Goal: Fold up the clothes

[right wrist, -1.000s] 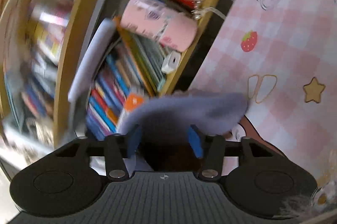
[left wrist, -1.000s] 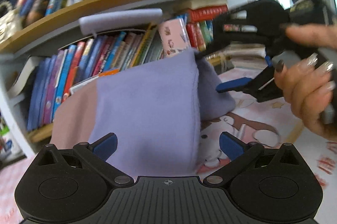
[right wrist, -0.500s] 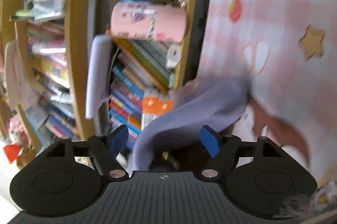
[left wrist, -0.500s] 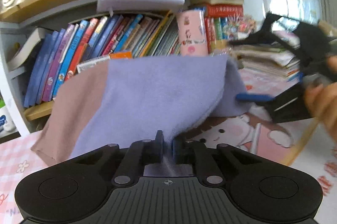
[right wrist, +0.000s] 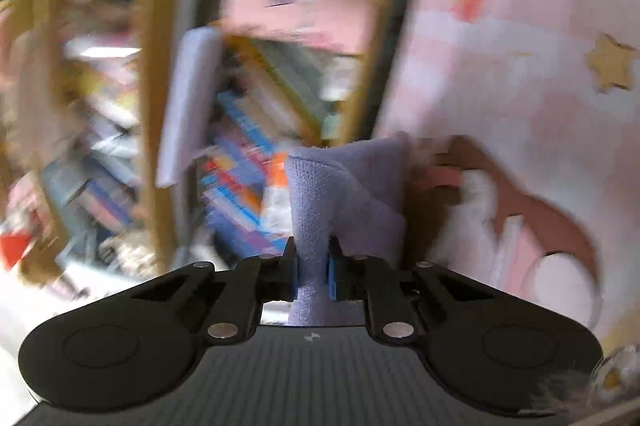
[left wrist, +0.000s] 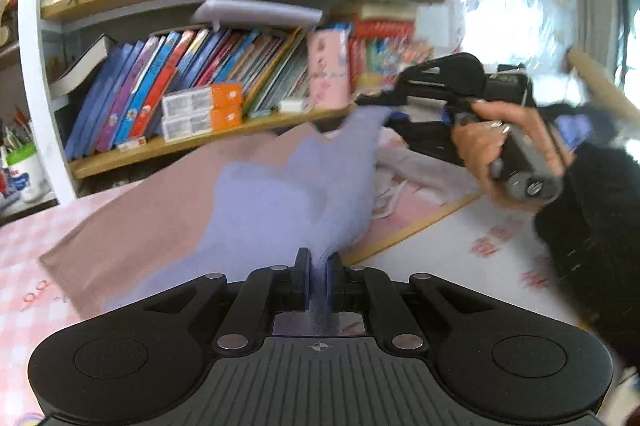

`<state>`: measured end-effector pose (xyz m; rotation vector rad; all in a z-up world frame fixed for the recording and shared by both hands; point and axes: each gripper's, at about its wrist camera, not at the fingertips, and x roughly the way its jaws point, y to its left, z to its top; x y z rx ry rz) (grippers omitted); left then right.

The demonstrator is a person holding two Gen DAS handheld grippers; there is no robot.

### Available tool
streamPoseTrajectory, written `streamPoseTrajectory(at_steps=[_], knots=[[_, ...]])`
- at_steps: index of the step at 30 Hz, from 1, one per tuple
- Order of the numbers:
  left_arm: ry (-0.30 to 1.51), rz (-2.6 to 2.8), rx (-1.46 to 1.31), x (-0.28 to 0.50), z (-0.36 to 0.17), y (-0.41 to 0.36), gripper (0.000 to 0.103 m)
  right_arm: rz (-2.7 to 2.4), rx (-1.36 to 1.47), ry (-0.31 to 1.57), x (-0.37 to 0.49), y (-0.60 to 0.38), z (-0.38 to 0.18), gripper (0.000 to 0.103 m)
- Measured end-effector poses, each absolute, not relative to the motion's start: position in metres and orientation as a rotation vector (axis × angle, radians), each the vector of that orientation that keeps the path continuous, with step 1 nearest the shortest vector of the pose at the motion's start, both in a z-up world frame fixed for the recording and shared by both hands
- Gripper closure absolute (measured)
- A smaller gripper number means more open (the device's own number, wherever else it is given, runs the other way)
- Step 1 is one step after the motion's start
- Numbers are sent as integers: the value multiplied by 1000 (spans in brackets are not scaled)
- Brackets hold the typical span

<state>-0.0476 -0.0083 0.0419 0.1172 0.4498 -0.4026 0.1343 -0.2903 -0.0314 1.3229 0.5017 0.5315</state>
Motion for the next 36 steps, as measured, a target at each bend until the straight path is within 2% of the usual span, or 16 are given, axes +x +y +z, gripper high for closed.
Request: streamPoseTrajectory(at_steps=[4, 8, 10, 13, 16, 21, 23, 26, 30, 33, 35, 36], knots=[[309, -586, 10, -72, 83, -3, 97, 693, 1262, 262, 105, -303, 35, 91], [62, -809, -125, -96, 138, 13, 97, 868, 1037, 51, 91, -294, 149, 92], [-37, -865, -218, -103, 156, 30, 97, 930, 950, 17, 95, -276, 186, 92], [-53, -884, -338, -100, 156, 59, 97, 986, 841, 30, 107, -239, 217, 92], [65, -795, -406, -89, 123, 87, 97, 967, 719, 156, 129, -189, 199, 92], [406, -440, -347, -76, 44, 122, 94, 882, 518, 482, 176, -95, 82, 92], [488, -307, -311, -76, 25, 137, 93, 853, 485, 603, 191, -69, 36, 92], [468, -197, -276, -83, 25, 156, 89, 855, 475, 693, 202, -39, -6, 92], [366, -172, -242, -86, 51, 156, 77, 812, 424, 726, 206, -10, -15, 89], [334, -230, -202, -77, 65, 137, 74, 740, 339, 675, 193, -49, -1, 81], [343, -287, -170, -65, 71, 122, 74, 689, 281, 637, 183, -79, 9, 66], [351, -315, -146, -59, 70, 113, 74, 663, 252, 617, 177, -94, 13, 66]])
